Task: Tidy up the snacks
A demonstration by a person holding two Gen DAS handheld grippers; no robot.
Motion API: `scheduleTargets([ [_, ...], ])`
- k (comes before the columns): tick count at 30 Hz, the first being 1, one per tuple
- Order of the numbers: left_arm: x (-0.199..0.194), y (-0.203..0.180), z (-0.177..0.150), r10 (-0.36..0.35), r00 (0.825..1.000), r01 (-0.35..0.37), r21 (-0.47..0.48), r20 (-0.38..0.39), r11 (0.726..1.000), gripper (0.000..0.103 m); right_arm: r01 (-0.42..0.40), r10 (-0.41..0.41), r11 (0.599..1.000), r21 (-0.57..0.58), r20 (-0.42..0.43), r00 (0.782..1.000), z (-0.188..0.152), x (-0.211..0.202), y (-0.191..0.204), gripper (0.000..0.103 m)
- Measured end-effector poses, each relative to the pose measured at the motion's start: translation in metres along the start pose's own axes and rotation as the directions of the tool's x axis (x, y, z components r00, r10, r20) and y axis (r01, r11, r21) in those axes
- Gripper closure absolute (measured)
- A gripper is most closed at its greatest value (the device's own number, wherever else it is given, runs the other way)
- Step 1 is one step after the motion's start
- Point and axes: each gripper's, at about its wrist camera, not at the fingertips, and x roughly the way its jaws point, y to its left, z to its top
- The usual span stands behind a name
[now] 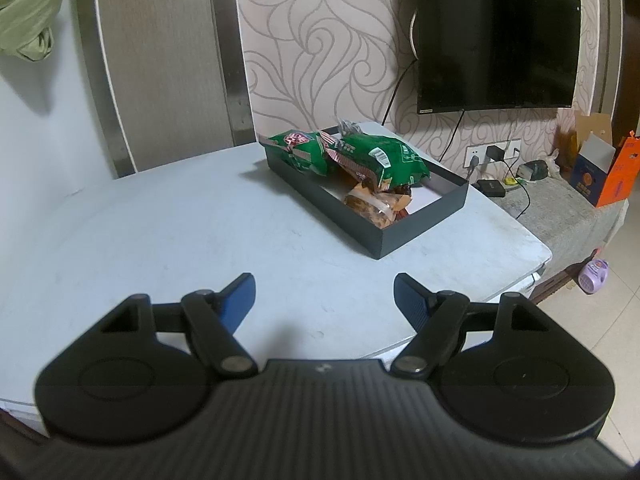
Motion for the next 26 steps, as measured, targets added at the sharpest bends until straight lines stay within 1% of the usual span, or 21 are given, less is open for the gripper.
scheduleTargets([
  [13,0.009,0.007,0.005,0.005,1.000,-0.005,-0.005,-0.004,1.000,0.025,-0.020,0.020,1.000,-0.014,-0.009,1.000,0.009,0.011,0.001,0.003],
  [16,0.010,0.007,0.005,0.002,1.000,-0.002,0.008,0.002,1.000,0.026,-0.022,0.022,1.000,-0.015,-0.010,1.000,0.010,0.013,0.000,0.003],
  [21,0.012,0.007,0.007,-0.031,0.999,0.031,0.017,0.022,0.999,0.027,-0.025,0.025,1.000,-0.016,-0.011,1.000,0.010,0.013,0.000,0.003],
  [23,0.012,0.006,0.007,-0.034,0.999,0.033,0.030,0.030,0.999,0.026,-0.026,0.026,1.000,-0.015,-0.012,1.000,0.011,0.015,-0.001,0.003],
  [26,0.013,0.006,0.008,-0.051,0.998,0.050,0.034,0.024,0.998,0.026,-0.027,0.027,1.000,-0.013,-0.012,1.000,0.012,0.017,0.000,0.003],
])
